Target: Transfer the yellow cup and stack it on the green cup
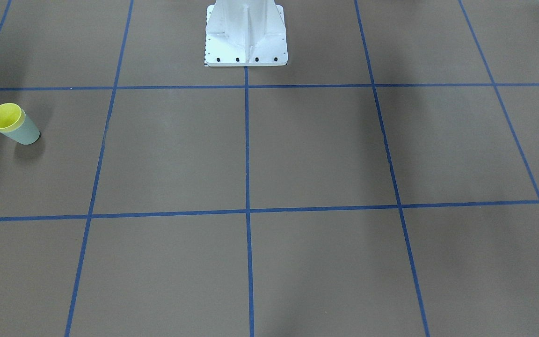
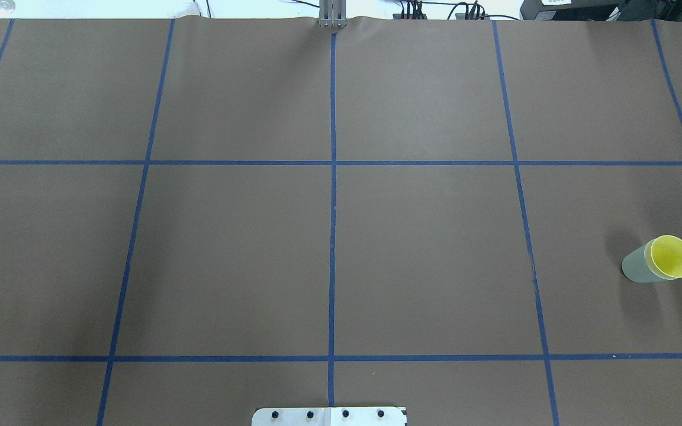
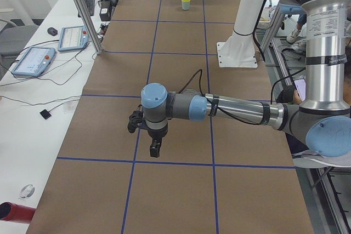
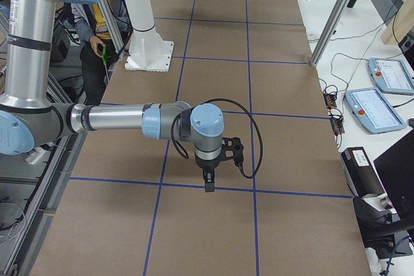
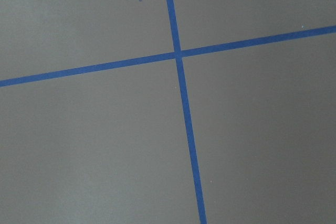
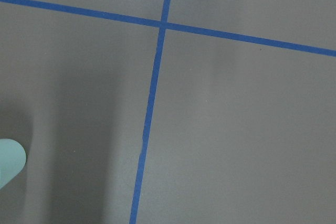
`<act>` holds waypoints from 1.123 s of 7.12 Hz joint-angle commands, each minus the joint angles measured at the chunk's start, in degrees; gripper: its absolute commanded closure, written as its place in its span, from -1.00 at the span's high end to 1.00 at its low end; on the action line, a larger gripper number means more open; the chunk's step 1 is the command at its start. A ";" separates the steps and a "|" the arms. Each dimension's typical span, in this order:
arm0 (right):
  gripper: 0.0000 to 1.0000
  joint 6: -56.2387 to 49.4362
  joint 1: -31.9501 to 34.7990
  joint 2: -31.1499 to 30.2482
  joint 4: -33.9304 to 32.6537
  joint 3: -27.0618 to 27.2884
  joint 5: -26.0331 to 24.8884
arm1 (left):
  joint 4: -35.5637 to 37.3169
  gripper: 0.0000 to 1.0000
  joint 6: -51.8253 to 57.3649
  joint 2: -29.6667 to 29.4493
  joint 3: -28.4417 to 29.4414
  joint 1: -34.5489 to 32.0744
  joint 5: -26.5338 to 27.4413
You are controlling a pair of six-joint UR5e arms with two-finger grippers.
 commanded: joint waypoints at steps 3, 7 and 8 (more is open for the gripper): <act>1.00 -0.04 -0.01 -0.48 -0.01 0.22 0.10 | -0.63 1.00 1.92 0.91 -0.56 -1.35 -3.07; 1.00 0.05 -0.01 -0.48 -0.10 -0.13 0.19 | -0.55 1.00 2.45 0.73 -0.83 -1.18 -2.46; 1.00 0.05 -0.01 -0.48 -0.10 -0.13 0.27 | -0.63 1.00 2.36 0.73 -0.57 -1.09 -2.54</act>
